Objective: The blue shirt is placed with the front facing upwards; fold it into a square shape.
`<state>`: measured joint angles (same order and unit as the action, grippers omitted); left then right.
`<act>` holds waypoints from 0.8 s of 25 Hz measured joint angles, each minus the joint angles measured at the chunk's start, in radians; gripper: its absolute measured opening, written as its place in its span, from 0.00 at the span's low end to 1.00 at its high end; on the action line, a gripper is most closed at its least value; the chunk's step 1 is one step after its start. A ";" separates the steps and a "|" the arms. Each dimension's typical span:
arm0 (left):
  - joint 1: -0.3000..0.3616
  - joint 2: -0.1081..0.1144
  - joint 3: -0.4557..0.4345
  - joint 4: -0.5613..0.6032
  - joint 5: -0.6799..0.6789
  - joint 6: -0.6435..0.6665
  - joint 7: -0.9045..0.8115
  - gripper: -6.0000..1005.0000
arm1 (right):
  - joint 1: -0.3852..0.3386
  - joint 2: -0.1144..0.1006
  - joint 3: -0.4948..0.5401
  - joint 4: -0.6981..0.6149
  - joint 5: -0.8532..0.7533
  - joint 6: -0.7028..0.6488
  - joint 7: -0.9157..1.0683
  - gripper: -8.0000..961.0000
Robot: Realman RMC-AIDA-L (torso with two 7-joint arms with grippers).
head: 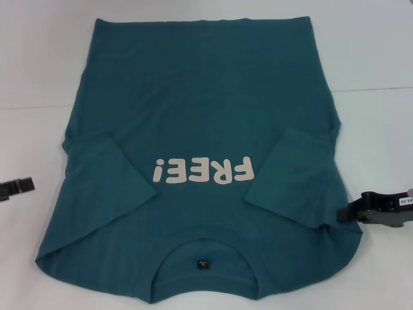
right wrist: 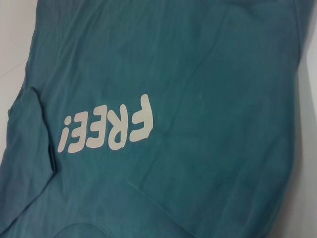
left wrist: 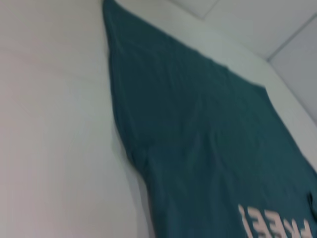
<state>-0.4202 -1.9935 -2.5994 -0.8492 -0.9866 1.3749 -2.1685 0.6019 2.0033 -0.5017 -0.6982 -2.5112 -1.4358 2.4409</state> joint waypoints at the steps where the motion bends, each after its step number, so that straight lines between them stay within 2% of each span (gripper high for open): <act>1: -0.002 0.002 0.002 0.000 0.013 0.010 -0.002 0.83 | 0.001 0.000 0.000 0.000 0.000 0.000 0.000 0.05; 13: -0.062 0.034 0.004 0.000 0.249 0.061 -0.132 0.83 | 0.015 0.003 0.000 -0.001 0.000 0.003 -0.012 0.05; 17: -0.080 0.037 0.004 0.011 0.283 0.068 -0.151 0.83 | 0.015 0.001 0.000 -0.001 0.000 0.003 -0.012 0.05; 20: -0.099 0.049 0.004 0.042 0.292 0.088 -0.156 0.83 | 0.017 0.000 0.000 -0.001 0.000 0.003 -0.013 0.05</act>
<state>-0.5194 -1.9442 -2.5956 -0.8067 -0.6946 1.4631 -2.3244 0.6194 2.0037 -0.5016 -0.6996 -2.5112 -1.4327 2.4280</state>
